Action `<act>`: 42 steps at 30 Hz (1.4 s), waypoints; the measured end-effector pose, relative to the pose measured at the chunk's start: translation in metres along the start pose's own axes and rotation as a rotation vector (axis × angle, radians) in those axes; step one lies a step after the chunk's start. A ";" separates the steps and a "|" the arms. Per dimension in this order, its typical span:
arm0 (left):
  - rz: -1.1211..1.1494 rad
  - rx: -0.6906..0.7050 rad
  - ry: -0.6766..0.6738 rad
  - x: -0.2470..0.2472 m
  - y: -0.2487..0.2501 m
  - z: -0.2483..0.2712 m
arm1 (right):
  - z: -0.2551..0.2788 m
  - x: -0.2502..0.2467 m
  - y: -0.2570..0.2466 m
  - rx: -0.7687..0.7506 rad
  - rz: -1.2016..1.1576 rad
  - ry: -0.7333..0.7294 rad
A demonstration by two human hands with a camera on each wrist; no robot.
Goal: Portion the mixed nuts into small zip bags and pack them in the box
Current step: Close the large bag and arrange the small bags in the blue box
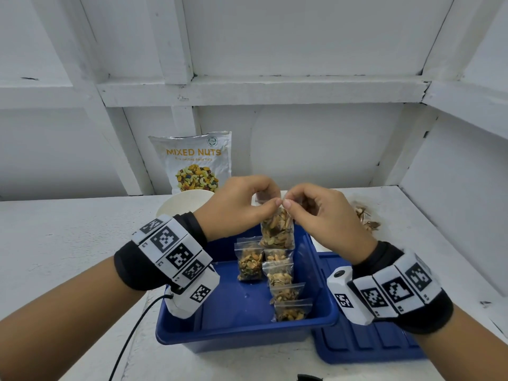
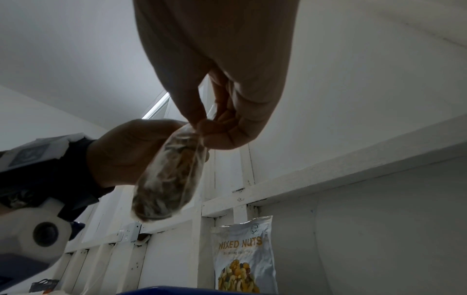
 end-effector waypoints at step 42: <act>-0.682 -0.446 -0.915 0.080 -0.088 0.033 | -0.001 -0.060 0.182 0.521 0.510 0.121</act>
Point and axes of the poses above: each hand's wrist, its own z-axis away from the middle knuckle, its own x-axis out of the palm, y = z × x, the point moved 5 cm from there along -z, towards the middle knuckle, and after that the axes turned 11 degrees about y, right-handed, at the moved point
